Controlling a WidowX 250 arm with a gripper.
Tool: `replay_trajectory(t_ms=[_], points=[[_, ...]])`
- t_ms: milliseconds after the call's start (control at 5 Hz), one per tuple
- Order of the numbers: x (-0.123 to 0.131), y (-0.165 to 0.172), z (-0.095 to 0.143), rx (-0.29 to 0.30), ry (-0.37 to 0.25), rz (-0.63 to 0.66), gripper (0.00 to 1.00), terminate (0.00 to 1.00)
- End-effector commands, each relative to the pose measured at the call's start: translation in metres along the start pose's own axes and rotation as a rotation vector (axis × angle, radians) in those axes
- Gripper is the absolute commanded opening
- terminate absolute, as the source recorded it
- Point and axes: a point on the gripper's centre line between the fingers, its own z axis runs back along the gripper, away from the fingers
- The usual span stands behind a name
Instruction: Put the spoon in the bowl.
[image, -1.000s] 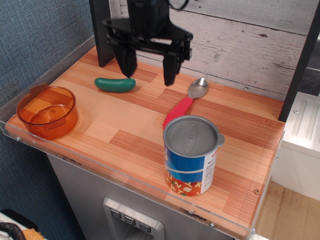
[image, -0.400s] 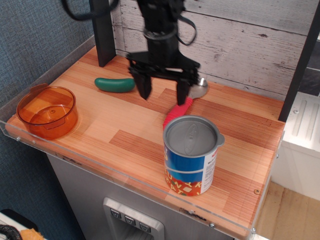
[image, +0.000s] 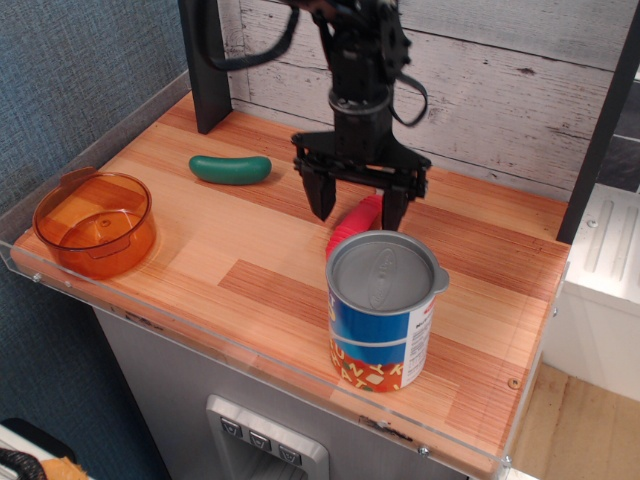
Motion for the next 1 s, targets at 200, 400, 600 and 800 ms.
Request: replay_trajectory(t_ms=[200,400,600,800], points=[[0.006,0.006,-0.011,0.0,-0.011,0.001,1.0,0.0],[0.004,0.007,-0.011,-0.005,-0.015,-0.001,0.0,0.0],[-0.001,0.012,0.005,-0.024,-0.009,0.031,0.0,0.0],[-0.005,0.021,0.027,-0.028,-0.01,0.074,0.0,0.0]])
